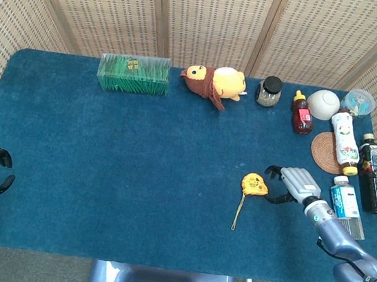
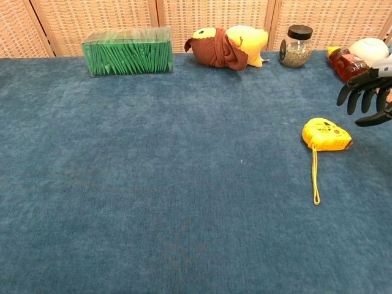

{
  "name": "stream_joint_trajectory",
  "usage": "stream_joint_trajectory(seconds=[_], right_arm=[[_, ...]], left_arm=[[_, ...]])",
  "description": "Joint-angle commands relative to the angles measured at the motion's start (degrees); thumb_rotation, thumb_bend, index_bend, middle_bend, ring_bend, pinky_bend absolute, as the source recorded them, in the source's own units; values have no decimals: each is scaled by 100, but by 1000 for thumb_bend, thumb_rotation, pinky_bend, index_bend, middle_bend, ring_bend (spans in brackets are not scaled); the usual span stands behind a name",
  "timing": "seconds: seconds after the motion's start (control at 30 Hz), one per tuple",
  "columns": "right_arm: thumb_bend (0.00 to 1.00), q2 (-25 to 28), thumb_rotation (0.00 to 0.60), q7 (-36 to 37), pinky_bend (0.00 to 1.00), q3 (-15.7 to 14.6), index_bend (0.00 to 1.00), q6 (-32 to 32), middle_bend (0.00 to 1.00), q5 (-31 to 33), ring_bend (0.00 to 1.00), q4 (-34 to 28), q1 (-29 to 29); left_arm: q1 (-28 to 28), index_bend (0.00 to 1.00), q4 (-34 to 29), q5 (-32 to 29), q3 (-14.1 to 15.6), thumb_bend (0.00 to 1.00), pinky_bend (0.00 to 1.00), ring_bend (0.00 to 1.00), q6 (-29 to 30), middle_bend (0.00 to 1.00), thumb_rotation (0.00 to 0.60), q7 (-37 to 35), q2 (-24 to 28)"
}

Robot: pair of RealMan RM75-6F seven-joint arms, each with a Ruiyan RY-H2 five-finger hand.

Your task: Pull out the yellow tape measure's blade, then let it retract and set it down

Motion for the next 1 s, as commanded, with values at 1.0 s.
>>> stream_joint_trajectory(seconds=[1.0], right_arm=[[301, -202, 422, -311, 385, -452, 253, -190, 345, -20, 361, 332, 71]], left_arm=[[6, 513, -116, 29, 57, 269, 377, 379, 23, 512, 600, 105, 30]])
